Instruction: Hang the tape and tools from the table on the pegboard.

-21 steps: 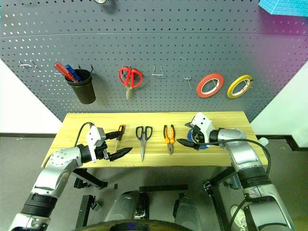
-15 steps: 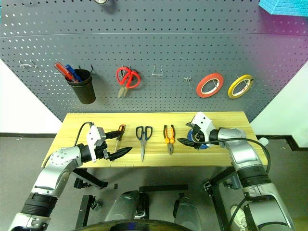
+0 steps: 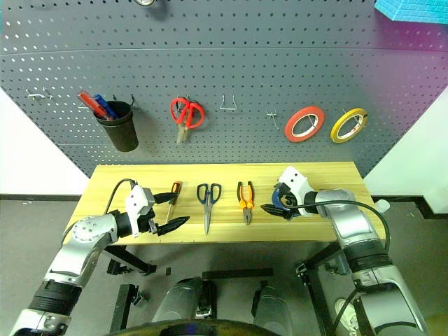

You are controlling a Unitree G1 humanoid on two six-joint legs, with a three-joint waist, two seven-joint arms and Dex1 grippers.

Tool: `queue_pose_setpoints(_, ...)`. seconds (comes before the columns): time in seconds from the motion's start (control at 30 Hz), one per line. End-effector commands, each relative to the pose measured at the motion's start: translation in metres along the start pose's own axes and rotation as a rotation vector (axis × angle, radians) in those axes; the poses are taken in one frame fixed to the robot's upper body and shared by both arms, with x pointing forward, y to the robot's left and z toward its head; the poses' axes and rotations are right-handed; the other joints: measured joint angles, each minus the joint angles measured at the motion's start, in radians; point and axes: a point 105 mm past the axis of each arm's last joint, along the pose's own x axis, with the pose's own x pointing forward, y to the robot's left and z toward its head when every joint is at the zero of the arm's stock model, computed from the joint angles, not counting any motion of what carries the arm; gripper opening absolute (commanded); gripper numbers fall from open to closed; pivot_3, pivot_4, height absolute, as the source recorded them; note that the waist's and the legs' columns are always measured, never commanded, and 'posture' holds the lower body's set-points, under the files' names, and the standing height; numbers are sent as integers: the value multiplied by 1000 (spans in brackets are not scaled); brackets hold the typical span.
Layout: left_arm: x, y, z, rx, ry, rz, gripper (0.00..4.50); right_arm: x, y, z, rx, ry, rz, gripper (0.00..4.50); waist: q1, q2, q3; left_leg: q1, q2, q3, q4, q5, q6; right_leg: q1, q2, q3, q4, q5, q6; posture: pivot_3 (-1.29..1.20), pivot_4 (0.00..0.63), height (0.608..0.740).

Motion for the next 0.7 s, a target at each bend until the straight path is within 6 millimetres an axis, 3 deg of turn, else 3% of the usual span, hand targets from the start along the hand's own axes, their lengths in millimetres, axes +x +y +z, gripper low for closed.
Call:
queue_pose_setpoints(0.03,0,1,13,67,-48,-8,4246,-1,-12,8,16,20,-54,4500,1,0,0,0,0,0,0,0,0,0,0,0,0,0,0,112,60,740)
queue_pose_setpoints(0.2,-7,-9,7,98,-5,-33,4246,4,-21,5,50,73,-103,4500,-5,1,9,0,0,0,0,0,0,0,-1,0,0,0,0,108,100,740)
queue_pose_setpoints(0.3,32,44,71,106,-24,-23,4246,13,-28,6,82,107,-142,4500,7,0,29,0,0,0,0,0,0,0,-1,-1,1,0,0,104,135,740)
queue_pose_setpoints(0.37,48,57,93,125,-25,-17,4246,15,-28,7,92,120,-141,4500,9,-6,48,-5,3,-2,3,1,-1,-2,-2,-7,4,2,-4,94,160,740)
queue_pose_setpoints(0.43,62,59,103,115,-45,-30,4246,16,-29,8,96,130,-144,4500,0,0,53,-5,3,-2,5,2,-2,-1,-2,-8,3,4,-6,88,172,740)
queue_pose_setpoints(0.5,77,51,116,123,-73,-84,4246,17,-30,8,99,137,-151,4500,-23,3,57,0,-2,1,7,-2,8,8,-5,-7,1,2,-1,67,193,740)
queue_pose_setpoints(0.63,93,40,118,110,-22,-166,4246,16,-34,8,114,146,-168,4500,-63,-9,84,-2,-3,5,8,-3,8,7,-6,-5,2,-1,12,38,204,740)
queue_pose_setpoints(0.7,95,33,114,109,6,-212,4246,14,-37,8,120,146,-180,4500,-76,-8,96,-2,-3,5,7,-3,7,6,-5,-6,4,-3,15,29,206,740)
